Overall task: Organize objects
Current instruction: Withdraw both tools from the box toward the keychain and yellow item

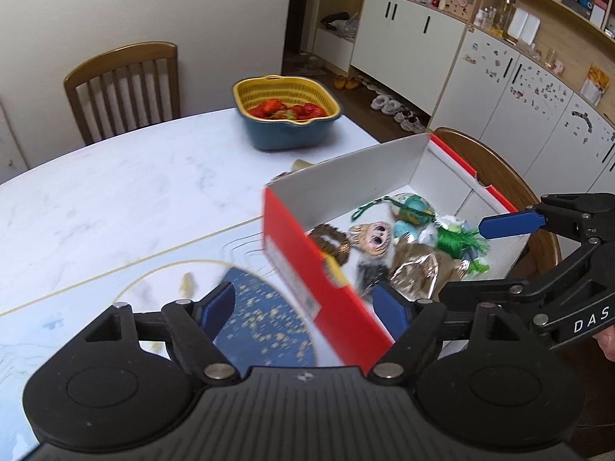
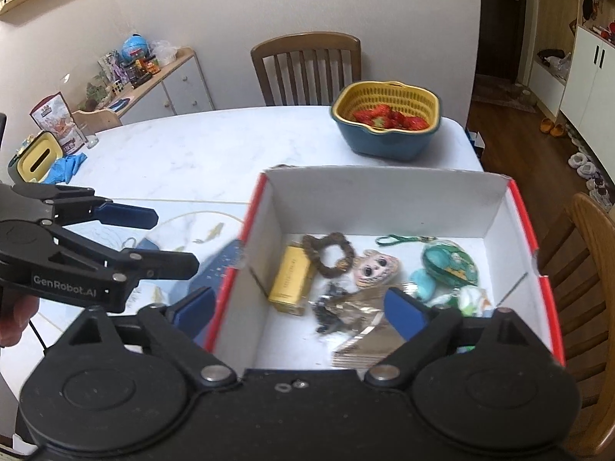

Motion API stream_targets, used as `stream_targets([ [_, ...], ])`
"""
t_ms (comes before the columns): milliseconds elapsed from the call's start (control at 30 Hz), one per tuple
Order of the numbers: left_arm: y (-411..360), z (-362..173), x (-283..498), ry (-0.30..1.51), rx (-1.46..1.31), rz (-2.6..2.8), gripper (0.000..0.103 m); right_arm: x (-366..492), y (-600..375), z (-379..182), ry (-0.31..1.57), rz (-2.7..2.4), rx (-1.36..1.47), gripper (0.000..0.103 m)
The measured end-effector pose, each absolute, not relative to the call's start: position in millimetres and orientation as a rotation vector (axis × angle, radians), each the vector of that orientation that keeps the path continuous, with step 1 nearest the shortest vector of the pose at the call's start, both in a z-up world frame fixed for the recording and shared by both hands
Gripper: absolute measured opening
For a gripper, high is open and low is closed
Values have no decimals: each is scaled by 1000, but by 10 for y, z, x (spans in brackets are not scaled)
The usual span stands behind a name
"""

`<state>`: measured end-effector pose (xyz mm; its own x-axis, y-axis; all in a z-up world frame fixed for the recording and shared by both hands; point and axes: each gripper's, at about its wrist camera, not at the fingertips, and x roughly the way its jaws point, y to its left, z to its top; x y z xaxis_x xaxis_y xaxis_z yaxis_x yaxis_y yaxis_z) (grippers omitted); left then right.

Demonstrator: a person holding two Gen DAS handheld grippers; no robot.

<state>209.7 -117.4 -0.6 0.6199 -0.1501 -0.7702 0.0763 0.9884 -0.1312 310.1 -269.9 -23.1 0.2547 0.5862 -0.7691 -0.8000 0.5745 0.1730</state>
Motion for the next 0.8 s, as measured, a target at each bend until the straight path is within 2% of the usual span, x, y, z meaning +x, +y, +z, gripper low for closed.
stream_targets([
  [133, -932, 11, 1906, 887, -93, -124, 85, 2901, -2541, -201, 898, 975, -272, 97],
  [300, -612, 10, 1665, 887, -83, -109, 86, 2639, -2309, -177, 882, 1001, -286, 98],
  [467, -261, -43, 1445, 888, -94, -101, 103, 2443, -2070, -196, 888, 1013, -289, 98],
  [800, 353, -409, 1134, 927, -130, -61, 103, 2177, -1556, -378, 945, 1018, -287, 98],
])
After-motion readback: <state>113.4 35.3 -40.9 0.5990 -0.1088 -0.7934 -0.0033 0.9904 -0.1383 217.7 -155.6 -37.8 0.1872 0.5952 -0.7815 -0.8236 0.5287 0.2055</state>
